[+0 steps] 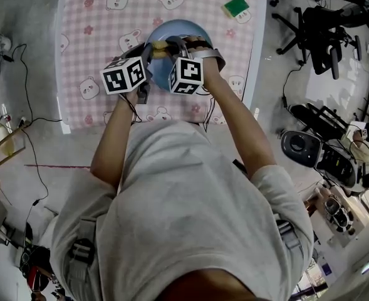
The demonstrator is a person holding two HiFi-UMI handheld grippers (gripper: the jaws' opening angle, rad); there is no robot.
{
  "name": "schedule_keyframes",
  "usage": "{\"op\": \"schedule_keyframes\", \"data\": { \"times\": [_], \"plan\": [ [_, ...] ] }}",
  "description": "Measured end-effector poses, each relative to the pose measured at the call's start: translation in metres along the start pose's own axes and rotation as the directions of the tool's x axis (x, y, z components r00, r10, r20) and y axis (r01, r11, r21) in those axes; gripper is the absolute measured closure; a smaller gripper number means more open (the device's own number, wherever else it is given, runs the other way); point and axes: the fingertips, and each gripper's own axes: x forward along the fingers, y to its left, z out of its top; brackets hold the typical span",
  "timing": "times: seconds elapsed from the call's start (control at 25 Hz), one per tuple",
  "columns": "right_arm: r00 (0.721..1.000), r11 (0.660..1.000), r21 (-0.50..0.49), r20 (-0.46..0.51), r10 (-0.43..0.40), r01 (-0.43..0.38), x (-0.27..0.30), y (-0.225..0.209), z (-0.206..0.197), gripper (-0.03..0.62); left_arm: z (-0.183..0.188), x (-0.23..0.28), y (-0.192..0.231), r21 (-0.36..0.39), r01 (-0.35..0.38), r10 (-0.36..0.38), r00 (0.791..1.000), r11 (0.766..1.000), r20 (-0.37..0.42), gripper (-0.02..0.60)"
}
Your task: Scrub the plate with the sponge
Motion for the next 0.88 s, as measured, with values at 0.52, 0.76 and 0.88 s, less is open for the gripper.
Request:
{"op": "schedule_keyframes", "data": {
  "times": [0.52, 0.76, 0.88],
  "plan": [
    [0.989, 0.985, -0.11, 0.051, 0.138, -0.132, -0.021, 0.062, 0.02, 0.542, 0.007, 0.0, 0.005, -0.01, -0.028, 0.029, 1.0, 1.0, 0.009, 0.52],
    [0.978, 0.96, -0.202, 0.031, 0.205, -0.195, -0.031, 0.095, 0.012, 0.542, 0.004, -0.002, 0.008, -0.001, -0.043, 0.043, 0.999, 0.999, -0.013, 0.525],
    [0.975, 0.933, -0.29, -0.014, 0.22, -0.215, -0.035, 0.111, -0.005, 0.542, 0.001, -0.002, 0.01, 0.013, -0.041, 0.042, 0.999, 0.999, -0.024, 0.526]
  ]
}}
